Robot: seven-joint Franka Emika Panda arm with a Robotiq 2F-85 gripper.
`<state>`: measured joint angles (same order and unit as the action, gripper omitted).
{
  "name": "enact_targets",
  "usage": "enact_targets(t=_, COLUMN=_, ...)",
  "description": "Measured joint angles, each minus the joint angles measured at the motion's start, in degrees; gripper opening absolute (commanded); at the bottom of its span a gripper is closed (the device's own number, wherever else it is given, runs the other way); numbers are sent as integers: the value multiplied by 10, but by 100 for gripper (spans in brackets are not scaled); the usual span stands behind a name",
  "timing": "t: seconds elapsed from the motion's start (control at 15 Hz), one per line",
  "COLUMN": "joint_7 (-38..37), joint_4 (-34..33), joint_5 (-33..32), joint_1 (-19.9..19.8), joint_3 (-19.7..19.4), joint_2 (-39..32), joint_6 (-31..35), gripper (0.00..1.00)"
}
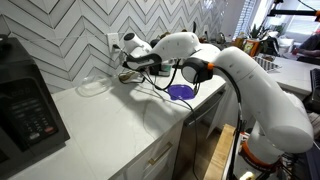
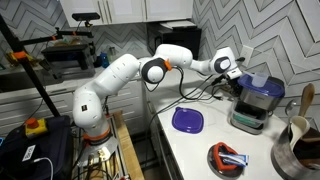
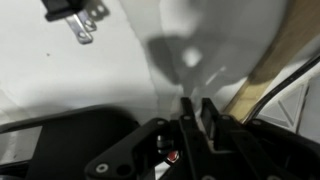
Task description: Put the orange and white spoon in the clear bowl under the coffeemaker chamber
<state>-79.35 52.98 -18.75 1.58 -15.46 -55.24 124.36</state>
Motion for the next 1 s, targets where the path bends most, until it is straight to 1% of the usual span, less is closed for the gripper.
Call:
enact_targets(t=0.2, joint_7=7, joint_4=-2, joint_5=34, joint_1=0, joint_3=13, joint_2=22, joint_6=-38, gripper=4)
enact_targets(t=0.47, joint_7=54, joint_4=8, joint_5=90, joint_1=-8, joint_3=40, joint_2=89, joint_6=-147, gripper=4)
enact_targets(t=0.53, joint_7=74, joint_4=15, joint_5=104, joint_1=-14, joint_3=46, joint_2=107, joint_6=-167, gripper=4)
enact_targets(t=0.8, joint_7=162, joint_4=50, joint_5=166, joint_1=-47, joint_3=72, joint_2=162, joint_6=-213, gripper=4)
enact_targets(t=1.0, joint_7=204, joint_4=73, joint_5=205, joint_1=-68, joint_3=84, joint_2=196, joint_6=-283, gripper=4)
